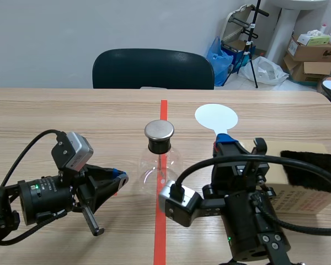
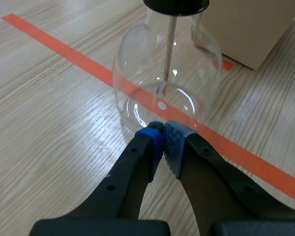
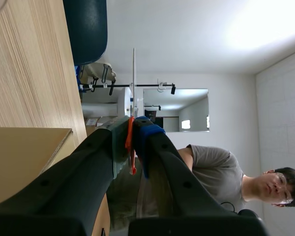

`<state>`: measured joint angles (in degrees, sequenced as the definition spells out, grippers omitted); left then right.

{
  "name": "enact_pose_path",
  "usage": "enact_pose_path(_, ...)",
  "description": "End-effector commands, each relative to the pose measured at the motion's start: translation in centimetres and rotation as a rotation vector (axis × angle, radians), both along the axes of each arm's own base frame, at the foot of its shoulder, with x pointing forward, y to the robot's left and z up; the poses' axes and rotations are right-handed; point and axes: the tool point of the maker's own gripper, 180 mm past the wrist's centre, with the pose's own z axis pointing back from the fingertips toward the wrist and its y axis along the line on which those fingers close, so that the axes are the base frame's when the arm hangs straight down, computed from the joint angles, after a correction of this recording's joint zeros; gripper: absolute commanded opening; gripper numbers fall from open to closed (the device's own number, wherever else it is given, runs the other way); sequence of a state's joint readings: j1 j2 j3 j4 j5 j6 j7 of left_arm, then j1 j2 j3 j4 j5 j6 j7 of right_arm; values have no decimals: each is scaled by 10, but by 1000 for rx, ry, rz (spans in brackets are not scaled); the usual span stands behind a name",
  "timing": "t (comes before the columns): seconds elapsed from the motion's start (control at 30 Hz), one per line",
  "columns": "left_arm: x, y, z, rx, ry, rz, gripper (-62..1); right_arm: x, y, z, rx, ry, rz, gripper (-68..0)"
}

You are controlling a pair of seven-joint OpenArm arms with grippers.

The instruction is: Do the electroscope experiment

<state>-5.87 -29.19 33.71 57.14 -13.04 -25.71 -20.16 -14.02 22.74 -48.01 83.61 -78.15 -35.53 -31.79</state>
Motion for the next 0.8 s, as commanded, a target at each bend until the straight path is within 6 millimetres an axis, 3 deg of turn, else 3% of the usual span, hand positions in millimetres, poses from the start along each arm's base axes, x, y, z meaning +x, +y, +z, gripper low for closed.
enact_pose_path(0.0, 5, 2, 8, -21, -18, 8, -578, 6, -6, 7, -9, -30, -5, -665)
enact_pose_path(0.77, 5, 3, 6, -18, -14, 11, -577, 8, -11, 7, -3, -26, -37, -665)
